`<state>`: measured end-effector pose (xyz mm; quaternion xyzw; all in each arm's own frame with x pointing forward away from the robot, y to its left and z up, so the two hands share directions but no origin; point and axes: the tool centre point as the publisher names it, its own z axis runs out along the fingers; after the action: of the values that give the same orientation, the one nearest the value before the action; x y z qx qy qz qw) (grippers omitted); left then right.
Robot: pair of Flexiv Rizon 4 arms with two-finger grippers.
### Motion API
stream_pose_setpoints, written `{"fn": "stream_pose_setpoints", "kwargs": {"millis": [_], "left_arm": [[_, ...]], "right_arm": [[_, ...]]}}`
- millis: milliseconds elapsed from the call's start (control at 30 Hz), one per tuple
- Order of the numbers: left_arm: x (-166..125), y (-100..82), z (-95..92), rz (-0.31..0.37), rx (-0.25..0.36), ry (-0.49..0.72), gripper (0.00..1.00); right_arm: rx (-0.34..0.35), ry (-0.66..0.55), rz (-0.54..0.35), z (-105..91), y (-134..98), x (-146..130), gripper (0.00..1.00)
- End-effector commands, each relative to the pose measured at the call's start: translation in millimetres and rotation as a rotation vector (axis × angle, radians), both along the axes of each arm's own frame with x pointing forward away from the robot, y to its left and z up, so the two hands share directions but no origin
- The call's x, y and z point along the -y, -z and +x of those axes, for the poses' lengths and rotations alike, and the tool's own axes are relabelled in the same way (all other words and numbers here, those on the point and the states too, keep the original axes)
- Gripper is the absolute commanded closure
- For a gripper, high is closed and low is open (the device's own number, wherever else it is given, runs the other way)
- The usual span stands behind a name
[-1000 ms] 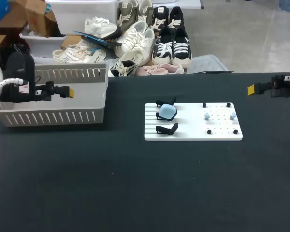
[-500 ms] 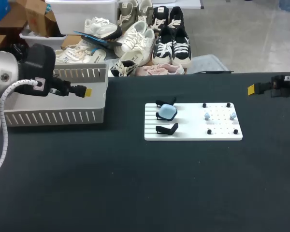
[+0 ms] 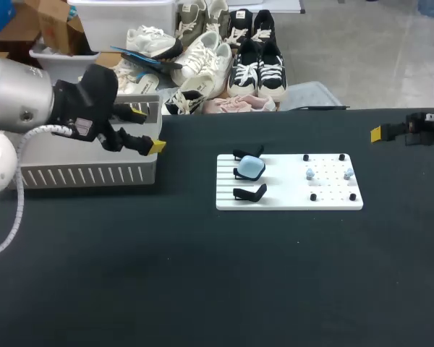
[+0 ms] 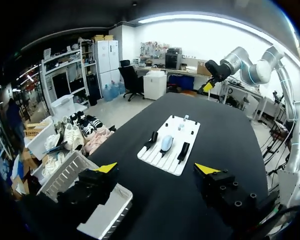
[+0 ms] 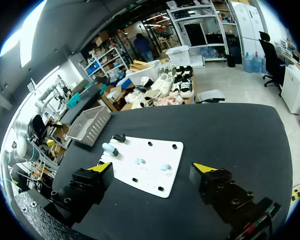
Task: Pick up each earbud case from the left stands, insert the matching earbuds, close the lid, and place the case in the box.
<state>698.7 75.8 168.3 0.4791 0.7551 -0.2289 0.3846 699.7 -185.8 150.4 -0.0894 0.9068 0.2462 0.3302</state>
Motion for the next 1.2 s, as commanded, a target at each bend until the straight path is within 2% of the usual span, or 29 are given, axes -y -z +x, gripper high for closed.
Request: {"fn": "stream_pose_setpoints", "kwargs": {"millis": [33,233,567,933,1200], "left_arm": [[12,5.0,11.5,-0.010,0.106,0.245,0.00],[31,10.7,18.2,-0.007,0.165,0.296,0.00],[54,30.0,21.6,-0.013,0.220,0.368,0.00],[80,58.8,33.8,-0.043,0.185,0.359,0.00],[98,72.8,39.0,-0.112,0.155,0.359,0.00]], "right_arm": [[0.000,-0.003,0.002,0.8,1,1,0.00],[0.000,-0.003,0.002,0.8,1,1,0.00],[0.000,-0.003,0.002,0.8,1,1,0.00],[0.000,-0.003,0.002,0.8,1,1,0.00],[0.000,-0.003,0.002,0.8,1,1,0.00]]}}
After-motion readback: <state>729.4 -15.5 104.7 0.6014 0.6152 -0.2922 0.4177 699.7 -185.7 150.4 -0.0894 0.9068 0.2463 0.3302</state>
